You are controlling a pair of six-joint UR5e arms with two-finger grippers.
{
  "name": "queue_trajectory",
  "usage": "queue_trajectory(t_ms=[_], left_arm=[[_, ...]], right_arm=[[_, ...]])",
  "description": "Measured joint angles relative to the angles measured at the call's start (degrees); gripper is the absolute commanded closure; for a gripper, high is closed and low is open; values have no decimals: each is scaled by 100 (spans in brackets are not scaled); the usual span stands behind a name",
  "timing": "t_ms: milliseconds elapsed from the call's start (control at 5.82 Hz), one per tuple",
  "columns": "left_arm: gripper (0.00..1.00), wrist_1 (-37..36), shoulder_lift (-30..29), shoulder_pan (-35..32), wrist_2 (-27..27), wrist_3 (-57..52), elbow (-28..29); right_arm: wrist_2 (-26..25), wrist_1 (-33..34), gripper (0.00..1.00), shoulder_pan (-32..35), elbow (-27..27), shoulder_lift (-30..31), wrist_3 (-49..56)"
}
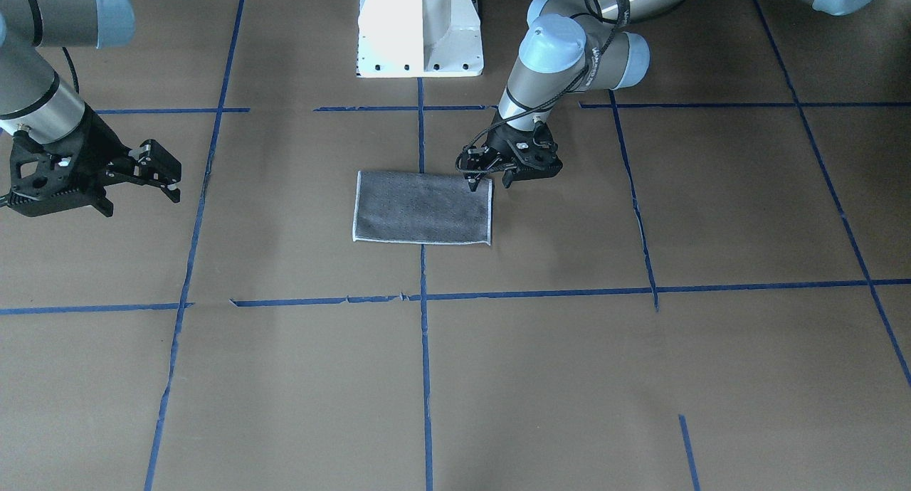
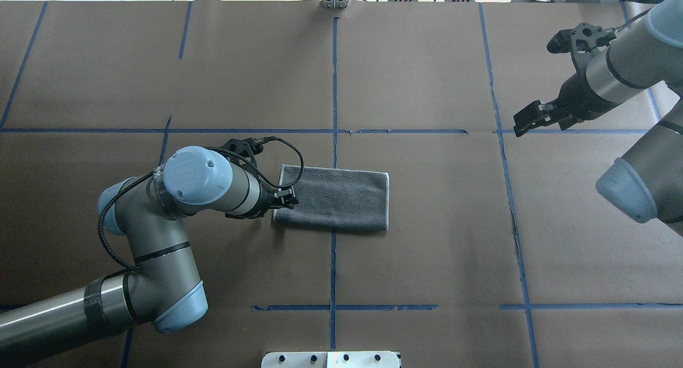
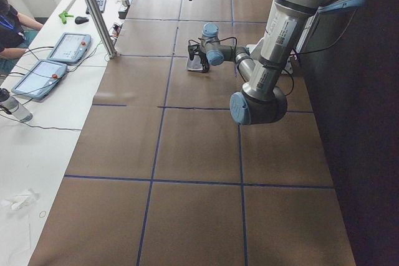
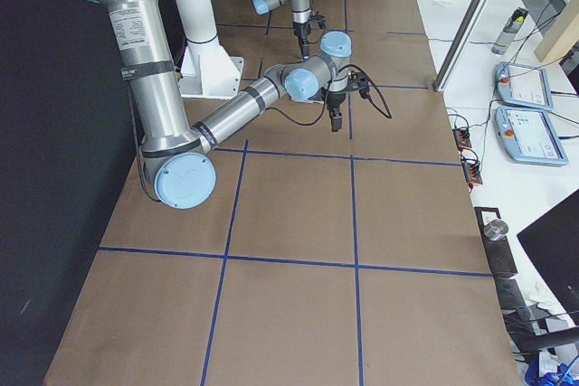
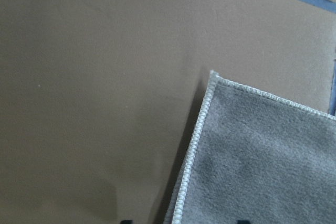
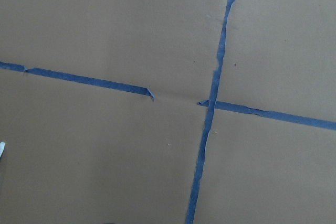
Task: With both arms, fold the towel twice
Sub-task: 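Grasp the folded towel's end nearest the left gripper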
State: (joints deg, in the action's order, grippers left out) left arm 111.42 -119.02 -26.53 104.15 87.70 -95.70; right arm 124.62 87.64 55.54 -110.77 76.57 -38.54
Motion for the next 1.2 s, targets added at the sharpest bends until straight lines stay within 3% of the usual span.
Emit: queue_trajectory(t_ms=[344,516,688,859,1203], left_arm=[[32,2,-12,50,0,9,46],[40,3,-18,92,0,10,49],[64,3,-26,118,0,13,58],[80,3,-37,126,0,37,64],[100,-7,-47,128,0,83,68]], right_arm=[[-6,3,0,9,-6,14,12],[-10,0,0,9,-6,19,13],[-17,-1,0,10,-6,20,13],[-23,-1,0,10,-6,18,13],[-58,-1,0,8,-7,26,11]])
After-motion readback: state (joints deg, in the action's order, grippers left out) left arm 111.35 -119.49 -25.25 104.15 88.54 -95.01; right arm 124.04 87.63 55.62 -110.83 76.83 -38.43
